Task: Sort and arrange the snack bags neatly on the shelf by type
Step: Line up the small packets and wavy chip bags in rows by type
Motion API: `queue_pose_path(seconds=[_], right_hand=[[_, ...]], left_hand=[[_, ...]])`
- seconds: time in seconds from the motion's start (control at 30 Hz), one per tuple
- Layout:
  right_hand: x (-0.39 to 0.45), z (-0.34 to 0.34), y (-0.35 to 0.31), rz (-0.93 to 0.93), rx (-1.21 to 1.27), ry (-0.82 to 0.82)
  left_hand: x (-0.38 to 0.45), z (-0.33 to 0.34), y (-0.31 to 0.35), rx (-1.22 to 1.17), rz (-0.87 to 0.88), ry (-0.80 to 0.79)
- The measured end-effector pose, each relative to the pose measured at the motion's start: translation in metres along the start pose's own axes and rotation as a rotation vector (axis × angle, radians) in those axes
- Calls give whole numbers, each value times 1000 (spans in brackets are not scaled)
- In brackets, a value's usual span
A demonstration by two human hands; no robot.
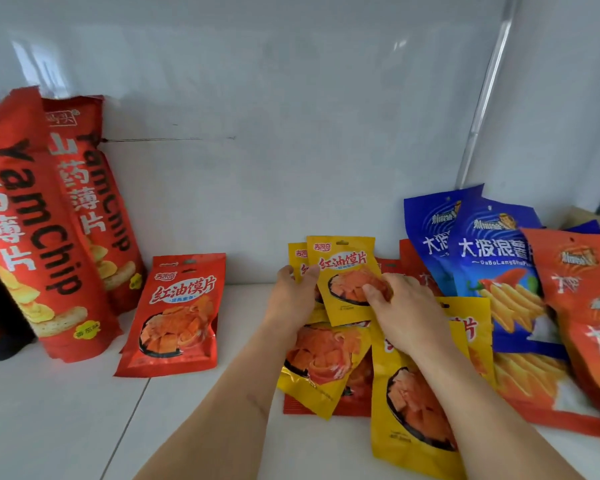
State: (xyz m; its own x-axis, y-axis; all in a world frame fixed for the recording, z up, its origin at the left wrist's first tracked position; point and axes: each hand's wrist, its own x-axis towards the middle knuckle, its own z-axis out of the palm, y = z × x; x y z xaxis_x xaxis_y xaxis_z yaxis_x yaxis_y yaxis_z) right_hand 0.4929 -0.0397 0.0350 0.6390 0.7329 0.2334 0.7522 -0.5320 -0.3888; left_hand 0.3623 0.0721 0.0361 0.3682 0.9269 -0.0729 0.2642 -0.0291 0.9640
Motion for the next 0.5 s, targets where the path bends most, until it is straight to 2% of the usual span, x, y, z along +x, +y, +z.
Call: queue_pose_path(seconds=[0.17,0.27,0.5], right_hand=[[3,0,9,-18,80,-20],[2,-2,10,-69,140,-1],[5,-6,16,-189,283,-51]], left_hand=[[1,11,6,-198,-13,63],[7,14,0,-337,-89,35],[-4,21,2,-556,-120,18]])
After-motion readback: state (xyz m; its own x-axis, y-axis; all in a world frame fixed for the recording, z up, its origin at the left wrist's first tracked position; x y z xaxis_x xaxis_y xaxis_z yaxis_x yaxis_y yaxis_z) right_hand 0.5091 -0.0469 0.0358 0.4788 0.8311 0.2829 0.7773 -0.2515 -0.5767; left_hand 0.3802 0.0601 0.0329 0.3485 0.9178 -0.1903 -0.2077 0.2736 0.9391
